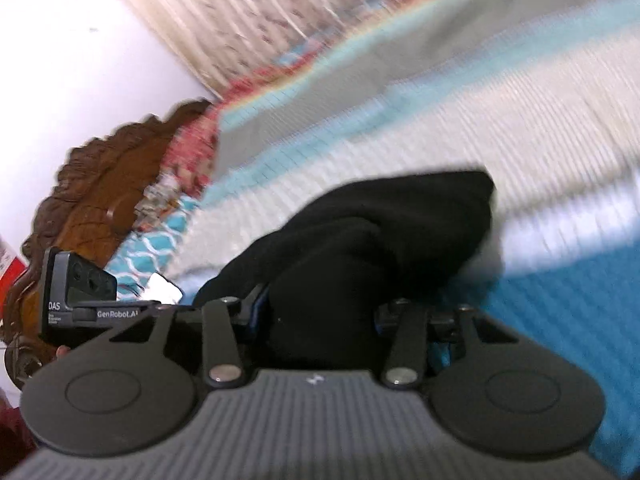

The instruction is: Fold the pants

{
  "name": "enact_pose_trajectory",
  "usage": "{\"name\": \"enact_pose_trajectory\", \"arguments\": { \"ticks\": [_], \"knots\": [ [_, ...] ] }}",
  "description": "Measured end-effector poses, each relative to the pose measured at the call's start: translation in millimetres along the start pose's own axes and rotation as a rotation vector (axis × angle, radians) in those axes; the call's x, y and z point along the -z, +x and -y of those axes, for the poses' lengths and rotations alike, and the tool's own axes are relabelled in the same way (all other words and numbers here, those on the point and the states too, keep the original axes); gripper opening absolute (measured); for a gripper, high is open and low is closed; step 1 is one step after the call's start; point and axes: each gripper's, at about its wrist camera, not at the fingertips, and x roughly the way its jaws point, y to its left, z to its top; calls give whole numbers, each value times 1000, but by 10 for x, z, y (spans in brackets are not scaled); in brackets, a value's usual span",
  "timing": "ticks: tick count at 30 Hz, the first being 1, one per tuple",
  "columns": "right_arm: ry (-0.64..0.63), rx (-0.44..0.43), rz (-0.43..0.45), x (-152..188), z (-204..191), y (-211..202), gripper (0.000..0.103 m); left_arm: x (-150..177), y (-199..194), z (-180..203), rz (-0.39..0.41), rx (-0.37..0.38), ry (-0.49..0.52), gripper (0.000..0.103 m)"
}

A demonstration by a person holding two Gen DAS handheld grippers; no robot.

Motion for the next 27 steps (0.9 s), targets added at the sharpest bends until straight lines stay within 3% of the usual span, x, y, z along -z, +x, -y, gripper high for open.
{"name": "enact_pose_trajectory", "arguments": {
  "ticks": [4, 7, 13, 17, 19, 20, 22, 24, 27],
  "knots": [
    [-122, -13, 87, -532, -138, 306, 49, -632, 21, 65, 129, -50, 90, 46],
    [-189, 14, 131, -862, -84, 642, 48, -1123, 297, 2, 187, -118, 138, 46],
    [-224, 88, 146, -1198, 351, 1342, 45, -1704, 1085, -349, 171, -207, 120, 46],
    [-153, 148, 74, -1147, 775, 1698, 45, -1709, 1618, -790, 90, -274, 61, 46],
    [-80, 184, 19, -1070, 971, 1841, 47, -1610, 1792, -932, 71, -347, 55, 54],
    [-19, 185, 17, -1034, 1069, 1834, 52, -1565, 1825, -980, 76, -355, 54, 61],
    [119, 152, 12, -1004, 1242, 1785, 60, -1504, 1800, -1032, 103, -340, 30, 65],
    [167, 167, 14, -955, 1282, 1724, 74, -1490, 1759, -1039, 96, -350, -4, 70],
    [195, 191, 42, -889, 1153, 1501, 77, -1470, 1575, -923, 97, -372, -38, 74]
  ]
}}
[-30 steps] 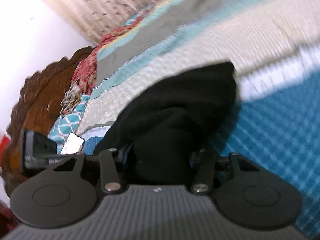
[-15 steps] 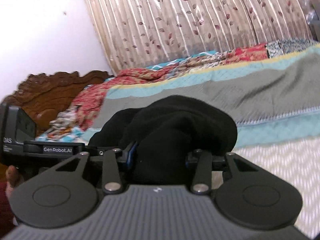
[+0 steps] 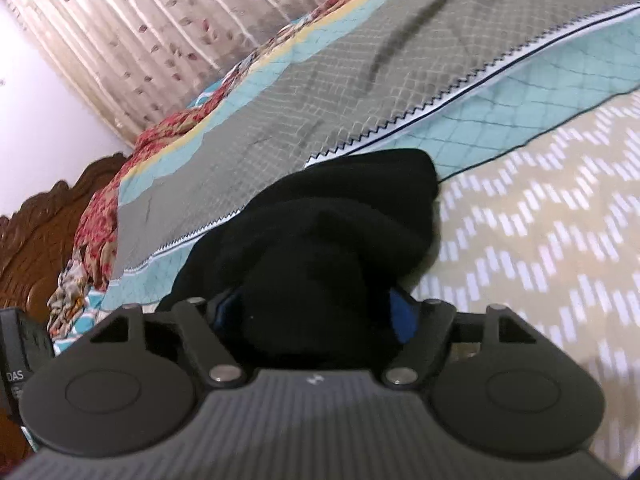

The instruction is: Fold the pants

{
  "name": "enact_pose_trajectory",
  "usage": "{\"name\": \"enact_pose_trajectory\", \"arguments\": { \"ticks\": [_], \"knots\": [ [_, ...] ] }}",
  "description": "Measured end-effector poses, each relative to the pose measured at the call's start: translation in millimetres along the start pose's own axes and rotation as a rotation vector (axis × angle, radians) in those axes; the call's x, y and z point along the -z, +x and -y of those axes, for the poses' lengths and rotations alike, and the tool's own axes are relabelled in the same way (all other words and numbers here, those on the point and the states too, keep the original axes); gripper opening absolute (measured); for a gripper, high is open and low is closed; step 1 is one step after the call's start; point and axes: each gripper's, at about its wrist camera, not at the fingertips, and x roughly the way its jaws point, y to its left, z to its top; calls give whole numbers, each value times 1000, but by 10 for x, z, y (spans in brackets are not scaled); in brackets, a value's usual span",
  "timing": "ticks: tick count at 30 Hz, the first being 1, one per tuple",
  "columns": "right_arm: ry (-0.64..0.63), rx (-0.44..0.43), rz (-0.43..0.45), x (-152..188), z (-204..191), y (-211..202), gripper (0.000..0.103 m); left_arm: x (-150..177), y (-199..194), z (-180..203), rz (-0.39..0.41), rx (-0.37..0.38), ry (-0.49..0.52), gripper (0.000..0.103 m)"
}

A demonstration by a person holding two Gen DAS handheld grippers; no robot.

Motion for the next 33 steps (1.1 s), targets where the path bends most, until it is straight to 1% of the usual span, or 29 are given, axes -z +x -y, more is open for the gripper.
{"name": "enact_pose_trajectory", "arguments": {
  "ticks": [1, 3, 5, 7, 10, 11, 13, 15, 17, 19, 20, 21, 23, 25, 28, 31, 32, 33],
  "knots": [
    [5, 8, 14, 30, -18, -98, 77, -5, -93, 36, 5, -18, 11, 77],
    [-5, 29, 39, 136, -87, -311, 77, 106, -292, 130, 16, -62, 47, 90],
    [-30, 73, 35, 261, -147, -450, 77, 273, -471, 229, 6, -73, 92, 91],
    [-58, 116, 11, 435, -229, -605, 77, 524, -647, 350, -14, -95, 154, 91],
    [-92, 145, -25, 760, -360, -886, 77, 921, -875, 513, -46, -137, 247, 92],
    [-107, 161, -39, 831, -438, -883, 77, 1038, -934, 549, -65, -148, 266, 94],
    [-150, 203, -56, 1034, -559, -1009, 77, 1291, -1059, 603, -106, -172, 294, 94],
    [-178, 237, -71, 1273, -622, -1203, 77, 1525, -1174, 623, -136, -196, 322, 95],
    [-182, 259, -91, 1483, -624, -1357, 78, 1754, -1269, 635, -175, -235, 330, 95],
    [-188, 287, -102, 1672, -631, -1514, 79, 1939, -1359, 605, -212, -260, 299, 96],
    [-198, 298, -99, 1776, -649, -1603, 80, 2013, -1416, 584, -213, -270, 280, 100],
    [-211, 306, -96, 1863, -665, -1686, 83, 2080, -1474, 583, -210, -280, 274, 103],
    [-218, 322, -101, 2033, -678, -1849, 87, 2206, -1579, 598, -214, -293, 277, 103],
    [-212, 323, -120, 2153, -676, -1925, 88, 2312, -1667, 610, -217, -297, 277, 103],
    [-238, 331, -130, 2271, -692, -1978, 91, 2418, -1756, 628, -225, -292, 282, 103],
    [-223, 325, -143, 2284, -694, -1983, 98, 2474, -1816, 642, -242, -297, 289, 103],
    [-213, 319, -147, 2283, -694, -1981, 102, 2485, -1833, 656, -245, -297, 296, 103],
    [-205, 313, -152, 2285, -691, -1975, 103, 2494, -1838, 664, -248, -297, 301, 103]
  ]
}}
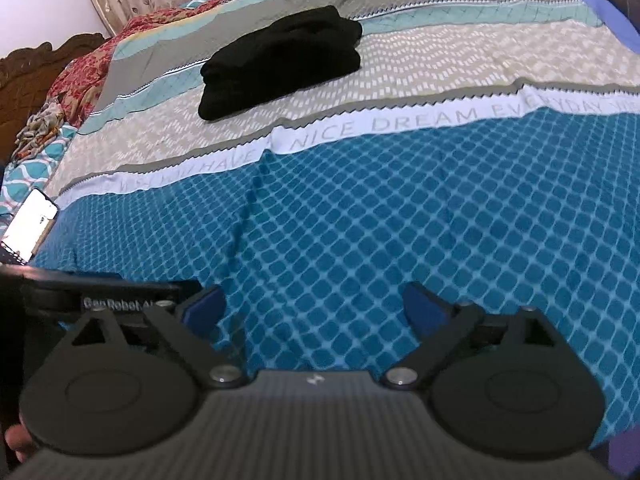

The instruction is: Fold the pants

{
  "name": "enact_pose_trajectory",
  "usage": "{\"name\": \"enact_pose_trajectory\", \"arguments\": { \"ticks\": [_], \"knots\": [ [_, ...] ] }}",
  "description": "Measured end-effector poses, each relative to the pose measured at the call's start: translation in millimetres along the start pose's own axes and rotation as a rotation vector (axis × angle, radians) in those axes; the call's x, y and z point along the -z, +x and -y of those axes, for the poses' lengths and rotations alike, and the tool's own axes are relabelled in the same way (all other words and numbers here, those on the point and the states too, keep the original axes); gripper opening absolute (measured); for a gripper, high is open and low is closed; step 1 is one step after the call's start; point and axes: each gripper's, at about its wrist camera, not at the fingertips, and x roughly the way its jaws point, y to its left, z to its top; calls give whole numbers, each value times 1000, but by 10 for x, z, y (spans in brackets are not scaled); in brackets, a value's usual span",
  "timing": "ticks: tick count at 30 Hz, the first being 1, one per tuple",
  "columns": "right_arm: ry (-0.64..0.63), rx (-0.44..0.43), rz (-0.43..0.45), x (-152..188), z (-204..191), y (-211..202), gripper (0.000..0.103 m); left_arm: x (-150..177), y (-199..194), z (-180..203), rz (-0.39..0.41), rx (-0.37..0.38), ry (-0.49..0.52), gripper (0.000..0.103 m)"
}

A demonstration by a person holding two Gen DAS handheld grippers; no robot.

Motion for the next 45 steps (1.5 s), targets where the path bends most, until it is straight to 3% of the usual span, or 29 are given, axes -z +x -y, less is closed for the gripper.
{"name": "enact_pose_trajectory", "arguments": {
  "ticks": [15, 28, 31, 36, 41, 45],
  "knots": [
    [-6, 13, 7, 126, -21, -99, 103, -18, -32, -44, -40, -1, -13, 103],
    [41, -8, 26, 140, 29, -103, 103, -24, -9, -67, -25, -2, -32, 103],
    [53, -13, -33, 52, 13, -89, 103, -76, -55, -79, -48, -4, -16, 103],
    [202, -140, -154, -137, 121, -171, 103, -132, -387, -117, 57, -61, -19, 103],
    [141, -80, -77, -171, -23, -449, 103, -151, -714, -171, 115, -63, -34, 103],
    [96, -107, -27, -186, -127, -628, 103, -134, -851, -166, 133, -76, -39, 103]
  ]
}}
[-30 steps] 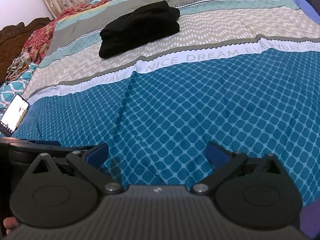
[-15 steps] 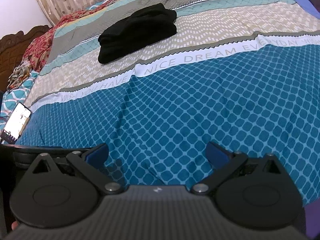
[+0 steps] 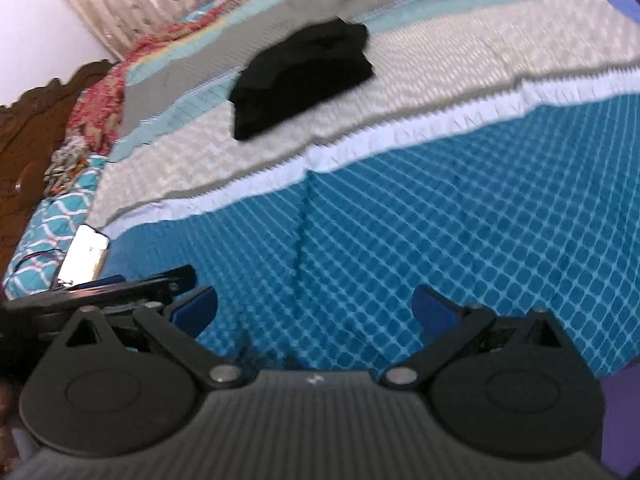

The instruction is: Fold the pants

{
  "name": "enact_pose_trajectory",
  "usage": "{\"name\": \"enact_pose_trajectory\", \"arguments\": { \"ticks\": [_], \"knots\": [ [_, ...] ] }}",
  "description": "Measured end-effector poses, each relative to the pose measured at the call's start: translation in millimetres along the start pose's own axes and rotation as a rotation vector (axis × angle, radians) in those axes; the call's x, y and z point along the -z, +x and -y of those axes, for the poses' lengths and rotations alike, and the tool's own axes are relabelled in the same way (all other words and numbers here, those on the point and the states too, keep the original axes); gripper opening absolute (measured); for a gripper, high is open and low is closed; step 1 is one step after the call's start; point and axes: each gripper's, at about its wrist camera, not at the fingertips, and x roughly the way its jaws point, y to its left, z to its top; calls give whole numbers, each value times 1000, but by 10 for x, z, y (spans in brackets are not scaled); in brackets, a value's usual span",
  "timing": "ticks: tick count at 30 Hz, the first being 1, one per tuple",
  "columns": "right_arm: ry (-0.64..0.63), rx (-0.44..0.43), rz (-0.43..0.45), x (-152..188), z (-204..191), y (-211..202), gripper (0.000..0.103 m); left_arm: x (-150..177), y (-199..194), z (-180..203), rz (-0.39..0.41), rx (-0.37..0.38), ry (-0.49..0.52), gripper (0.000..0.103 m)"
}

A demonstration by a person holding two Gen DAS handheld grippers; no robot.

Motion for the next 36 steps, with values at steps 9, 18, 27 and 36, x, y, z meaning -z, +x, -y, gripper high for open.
{"name": "enact_pose_trajectory", "arguments": {
  "ticks": [9, 18, 27, 36],
  "knots": [
    [-39, 29, 33, 48, -64, -66, 103, 36, -63, -9, -9, -10, 8, 103],
    [-49, 27, 21, 78, -126, -57, 103, 61, -92, 15, -3, -15, 21, 103],
    [-47, 25, 22, 77, -120, -54, 103, 78, -71, 5, 3, -32, 33, 103],
    [-39, 25, 27, 85, -116, -55, 103, 90, -75, 29, 15, -37, 45, 103]
  ]
}}
